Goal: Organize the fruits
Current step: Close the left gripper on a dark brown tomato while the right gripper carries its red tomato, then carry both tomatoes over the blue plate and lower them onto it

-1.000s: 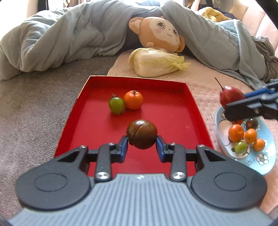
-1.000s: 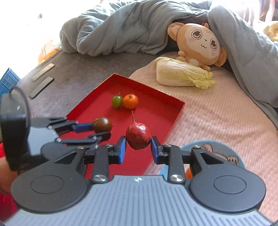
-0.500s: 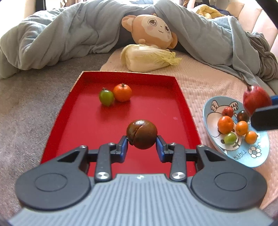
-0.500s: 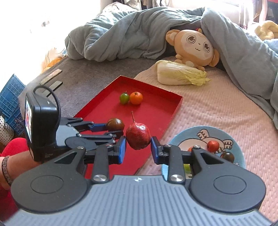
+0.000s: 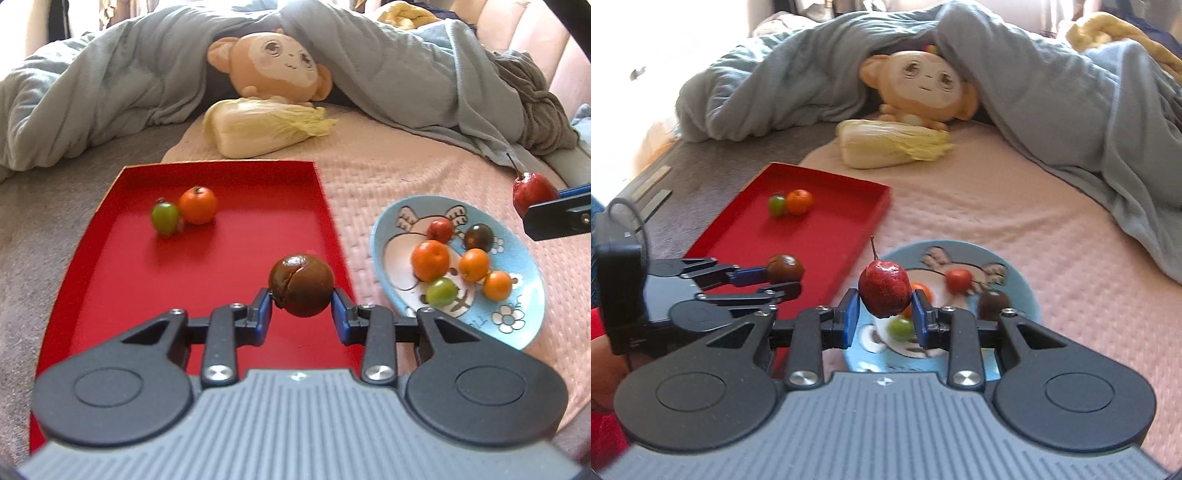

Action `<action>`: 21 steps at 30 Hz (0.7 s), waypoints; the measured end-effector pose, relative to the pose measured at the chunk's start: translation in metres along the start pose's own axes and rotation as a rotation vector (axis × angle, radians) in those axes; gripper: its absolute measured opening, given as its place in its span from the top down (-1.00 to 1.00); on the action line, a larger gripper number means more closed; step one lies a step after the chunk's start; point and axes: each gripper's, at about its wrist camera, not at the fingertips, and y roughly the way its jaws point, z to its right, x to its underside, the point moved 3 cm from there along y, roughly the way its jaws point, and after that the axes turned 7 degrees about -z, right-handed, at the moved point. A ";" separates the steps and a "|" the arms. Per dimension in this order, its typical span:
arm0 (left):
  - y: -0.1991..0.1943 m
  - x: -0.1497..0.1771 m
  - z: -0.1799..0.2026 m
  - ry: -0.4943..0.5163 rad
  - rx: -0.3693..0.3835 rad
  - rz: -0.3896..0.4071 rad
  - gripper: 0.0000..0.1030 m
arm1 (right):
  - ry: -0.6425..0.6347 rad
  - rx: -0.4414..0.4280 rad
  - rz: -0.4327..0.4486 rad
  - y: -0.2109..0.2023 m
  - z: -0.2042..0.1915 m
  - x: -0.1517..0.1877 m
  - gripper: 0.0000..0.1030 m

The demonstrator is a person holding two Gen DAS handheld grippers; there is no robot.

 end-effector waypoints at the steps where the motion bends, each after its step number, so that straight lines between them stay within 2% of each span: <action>1: 0.000 -0.001 0.003 0.004 0.004 0.002 0.26 | 0.011 0.010 -0.003 0.000 0.005 0.001 0.31; 7: -0.005 -0.004 0.022 0.035 0.026 0.010 0.26 | 0.051 0.044 -0.017 0.001 0.024 0.006 0.31; 21: -0.007 -0.009 0.058 0.111 0.061 0.015 0.26 | 0.071 0.074 -0.044 0.004 0.036 0.011 0.31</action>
